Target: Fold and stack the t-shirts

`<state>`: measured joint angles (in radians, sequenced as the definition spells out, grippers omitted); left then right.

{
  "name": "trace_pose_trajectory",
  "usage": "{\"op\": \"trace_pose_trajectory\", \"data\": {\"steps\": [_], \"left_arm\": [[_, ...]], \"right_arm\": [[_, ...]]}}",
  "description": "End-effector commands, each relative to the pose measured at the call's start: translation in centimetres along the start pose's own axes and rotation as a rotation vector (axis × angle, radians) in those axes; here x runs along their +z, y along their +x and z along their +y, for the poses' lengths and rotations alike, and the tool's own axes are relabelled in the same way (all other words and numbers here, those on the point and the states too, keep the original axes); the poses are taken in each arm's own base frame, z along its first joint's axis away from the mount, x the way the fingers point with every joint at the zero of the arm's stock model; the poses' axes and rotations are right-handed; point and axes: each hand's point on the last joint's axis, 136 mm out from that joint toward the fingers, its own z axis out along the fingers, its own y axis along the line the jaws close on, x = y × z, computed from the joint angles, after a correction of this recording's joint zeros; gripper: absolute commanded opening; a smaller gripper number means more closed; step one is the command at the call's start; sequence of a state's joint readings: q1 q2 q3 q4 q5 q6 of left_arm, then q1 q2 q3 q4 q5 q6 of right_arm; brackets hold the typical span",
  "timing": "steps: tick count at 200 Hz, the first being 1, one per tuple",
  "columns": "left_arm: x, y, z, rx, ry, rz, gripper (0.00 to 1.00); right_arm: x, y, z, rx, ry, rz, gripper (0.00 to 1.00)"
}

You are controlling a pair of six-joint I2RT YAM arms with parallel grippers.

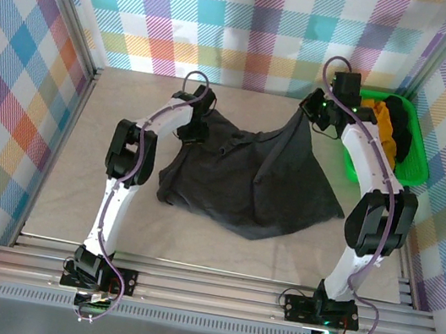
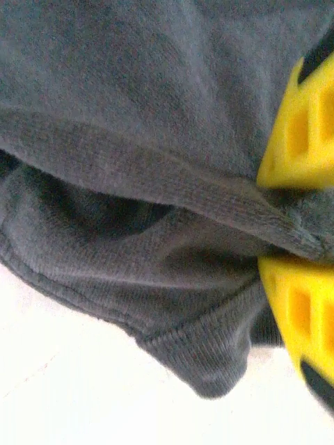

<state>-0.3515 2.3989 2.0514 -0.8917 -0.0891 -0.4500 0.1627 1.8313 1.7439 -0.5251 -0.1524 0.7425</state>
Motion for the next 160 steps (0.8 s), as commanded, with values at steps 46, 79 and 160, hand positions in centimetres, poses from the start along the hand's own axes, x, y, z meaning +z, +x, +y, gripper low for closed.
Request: {"op": "trace_pose_trajectory", "data": {"steps": [46,79,160], "left_arm": [[-6.4,-2.5,1.2,-0.091,-0.002,-0.185,0.00],[-16.8,-4.9,2.5,-0.193,0.096,-0.409,0.00],[-41.6,2.1,10.9,-0.471,0.416,-1.032,0.00]], "right_arm": [[-5.0,-2.6,4.3,-0.095,-0.148,-0.147,0.00],[-9.6,-5.2,7.2,-0.160,-0.230,-0.319,0.00],[-26.6,-5.4,8.2,-0.198,-0.350,-0.779,0.00]]}}
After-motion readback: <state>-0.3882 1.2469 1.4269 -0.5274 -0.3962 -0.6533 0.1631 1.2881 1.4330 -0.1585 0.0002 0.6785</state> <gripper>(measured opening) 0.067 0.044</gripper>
